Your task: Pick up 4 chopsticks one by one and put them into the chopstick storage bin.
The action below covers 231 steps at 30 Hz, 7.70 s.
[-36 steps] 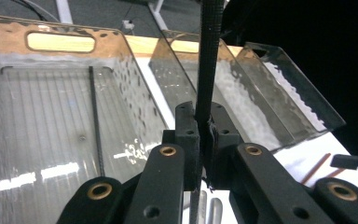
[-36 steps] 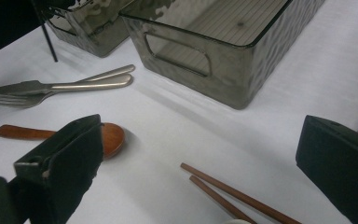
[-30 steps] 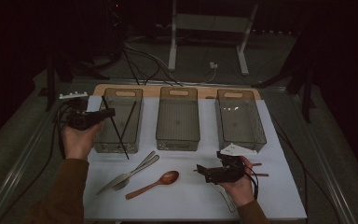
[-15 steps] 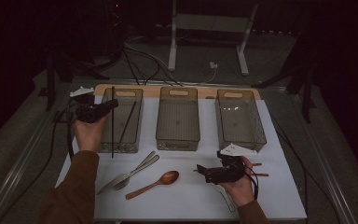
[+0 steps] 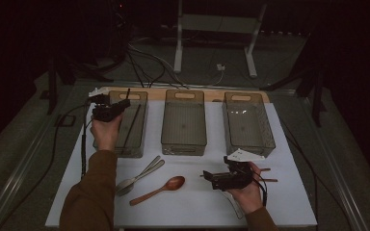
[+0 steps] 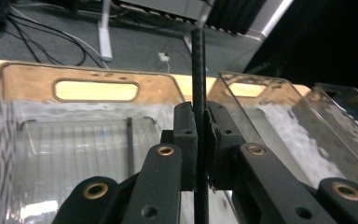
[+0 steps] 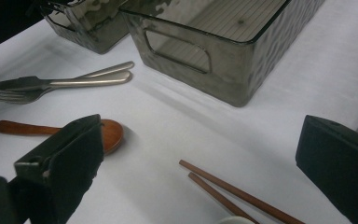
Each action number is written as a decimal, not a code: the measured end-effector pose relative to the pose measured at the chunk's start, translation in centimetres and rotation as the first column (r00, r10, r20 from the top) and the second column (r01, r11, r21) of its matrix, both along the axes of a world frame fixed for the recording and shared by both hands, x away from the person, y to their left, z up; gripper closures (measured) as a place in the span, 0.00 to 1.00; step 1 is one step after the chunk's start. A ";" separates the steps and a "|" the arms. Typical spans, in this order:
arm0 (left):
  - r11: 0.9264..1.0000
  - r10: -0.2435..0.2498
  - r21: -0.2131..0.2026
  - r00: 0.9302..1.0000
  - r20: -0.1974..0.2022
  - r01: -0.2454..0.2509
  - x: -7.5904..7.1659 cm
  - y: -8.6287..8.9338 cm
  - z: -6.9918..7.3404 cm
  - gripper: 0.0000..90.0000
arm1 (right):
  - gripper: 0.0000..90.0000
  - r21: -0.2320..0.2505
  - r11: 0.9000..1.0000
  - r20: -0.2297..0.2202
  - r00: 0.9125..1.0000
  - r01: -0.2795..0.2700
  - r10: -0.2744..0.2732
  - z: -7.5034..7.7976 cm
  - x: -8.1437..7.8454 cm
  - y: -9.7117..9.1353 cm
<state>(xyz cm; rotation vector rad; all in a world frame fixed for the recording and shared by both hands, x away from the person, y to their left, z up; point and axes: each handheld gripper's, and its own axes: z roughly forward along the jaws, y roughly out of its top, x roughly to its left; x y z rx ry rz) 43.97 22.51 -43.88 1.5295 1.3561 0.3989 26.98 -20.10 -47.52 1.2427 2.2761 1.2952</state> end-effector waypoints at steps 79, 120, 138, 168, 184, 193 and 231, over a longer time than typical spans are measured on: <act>0.984 -0.133 0.139 0.974 0.181 0.108 -19.3 1.8 -1.8 0.01 | 0.02 -0.163 0.981 -0.084 0.992 -0.103 0.091 1.3 3.6 -8.5; 0.981 -0.143 0.156 0.973 0.182 0.115 -19.4 1.4 -1.6 0.01 | 0.79 -0.384 0.879 -0.196 0.955 -0.282 0.221 -2.9 1.9 -12.0; 0.981 -0.142 0.159 0.973 0.181 0.113 -19.4 1.4 -1.5 0.01 | 0.86 -0.378 0.871 -0.144 0.949 -0.314 0.279 -3.3 2.5 -7.9; 0.982 -0.138 0.155 0.974 0.179 0.110 -19.3 1.5 -1.5 0.01 | 0.94 -0.396 0.788 -0.141 0.880 -0.471 0.454 -3.2 2.7 -5.6; 0.978 -0.176 0.138 0.971 0.161 0.154 -19.3 0.2 -1.7 0.01 | 0.94 -0.316 0.838 -0.010 0.885 -0.445 0.466 0.0 1.9 -5.8; 0.967 -0.245 0.105 0.959 0.141 0.232 -18.7 -2.6 -1.6 0.01 | 0.94 -0.264 0.865 0.065 0.887 -0.426 0.457 1.2 1.9 -4.0; 0.880 -0.417 -0.217 0.906 0.072 0.422 -15.1 -12.7 -2.8 0.80 | 0.94 -0.119 0.900 0.208 0.875 -0.420 0.437 2.7 1.4 5.4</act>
